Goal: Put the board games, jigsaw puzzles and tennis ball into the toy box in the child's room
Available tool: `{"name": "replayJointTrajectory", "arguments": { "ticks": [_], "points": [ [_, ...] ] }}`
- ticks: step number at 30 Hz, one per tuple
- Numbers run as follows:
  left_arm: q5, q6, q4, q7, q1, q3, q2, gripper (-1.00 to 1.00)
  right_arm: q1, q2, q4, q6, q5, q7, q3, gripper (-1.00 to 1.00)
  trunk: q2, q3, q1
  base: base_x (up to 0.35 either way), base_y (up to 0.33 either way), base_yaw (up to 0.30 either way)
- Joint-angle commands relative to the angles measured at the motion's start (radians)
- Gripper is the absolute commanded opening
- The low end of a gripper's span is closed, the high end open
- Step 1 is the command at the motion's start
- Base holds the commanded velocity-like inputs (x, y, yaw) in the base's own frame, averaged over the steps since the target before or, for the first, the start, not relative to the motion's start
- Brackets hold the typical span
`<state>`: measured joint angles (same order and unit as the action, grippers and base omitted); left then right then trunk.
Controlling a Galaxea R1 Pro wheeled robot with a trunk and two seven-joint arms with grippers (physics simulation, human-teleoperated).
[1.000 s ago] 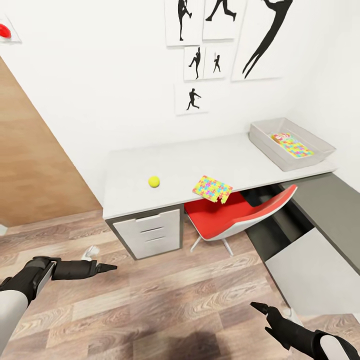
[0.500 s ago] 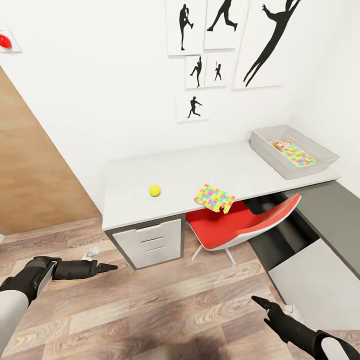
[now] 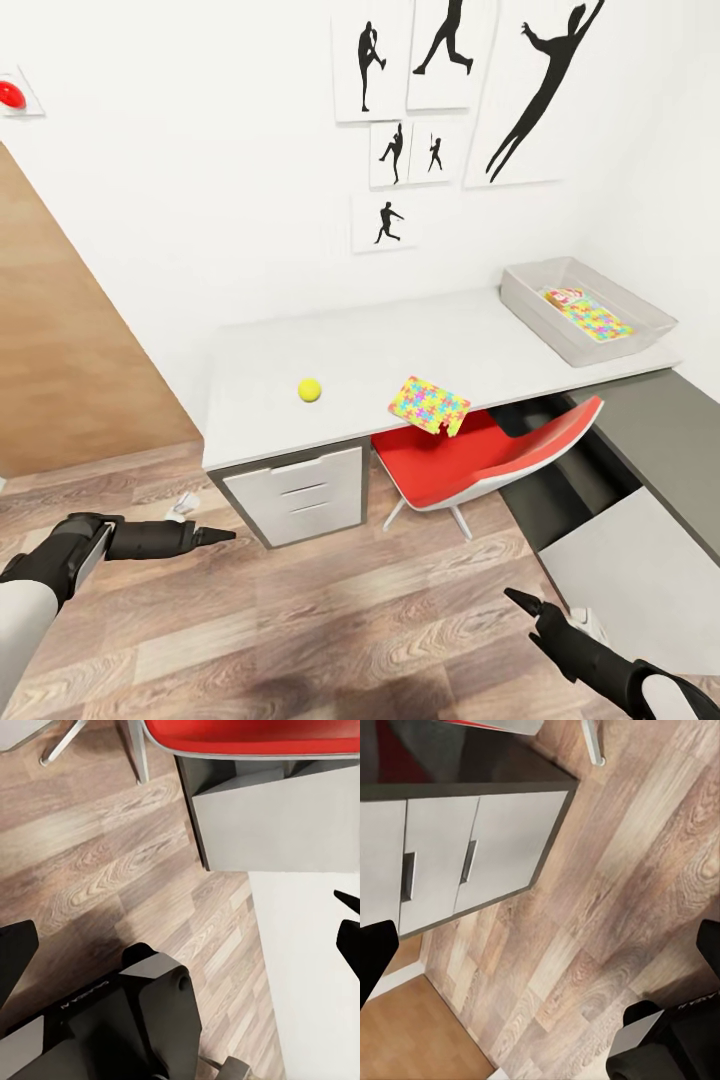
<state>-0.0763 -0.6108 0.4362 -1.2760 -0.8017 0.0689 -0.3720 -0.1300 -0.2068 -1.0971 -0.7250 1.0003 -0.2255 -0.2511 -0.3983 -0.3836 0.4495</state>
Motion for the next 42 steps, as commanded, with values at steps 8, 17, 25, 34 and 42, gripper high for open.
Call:
{"name": "replayJointTrajectory", "arguments": {
  "ticks": [8, 17, 25, 34, 42],
  "points": [
    [-0.009, -0.01, 0.001, -0.006, -0.001, 0.005, 0.001, 1.0, -0.002, 0.001, -0.001, 0.001, -0.002, -0.006, -0.002, 1.0, -0.002, 0.002, 0.001, 0.0, 0.0, -0.016],
    [-0.009, -0.009, 0.001, -0.006, -0.001, 0.005, 0.001, 1.0, -0.002, 0.0, -0.001, 0.02, -0.003, -0.051, -0.002, 1.0, -0.002, 0.016, 0.001, 0.0, 0.0, -0.073],
    [-0.013, -0.008, 0.002, -0.09, -0.001, 0.003, 0.0, 1.0, -0.002, -0.041, -0.01, 0.02, -0.002, -0.197, -0.001, 1.0, -0.002, 0.03, 0.001, 0.0, 0.0, -0.077],
    [-0.01, -0.006, 0.004, -0.225, -0.001, 0.003, -0.005, 1.0, 0.042, -0.092, -0.063, 0.01, 0.002, -0.662, -0.05, 1.0, -0.002, 0.045, 0.001, 0.0, 0.0, -0.077],
    [-0.006, -0.011, 0.003, -0.24, -0.001, 0.014, 0.009, 1.0, 0.045, -0.101, -0.143, -0.023, 0.0, -0.969, -0.195, 1.0, -0.002, 0.058, 0.001, 0.0, 0.0, -0.046]
  ]
}}
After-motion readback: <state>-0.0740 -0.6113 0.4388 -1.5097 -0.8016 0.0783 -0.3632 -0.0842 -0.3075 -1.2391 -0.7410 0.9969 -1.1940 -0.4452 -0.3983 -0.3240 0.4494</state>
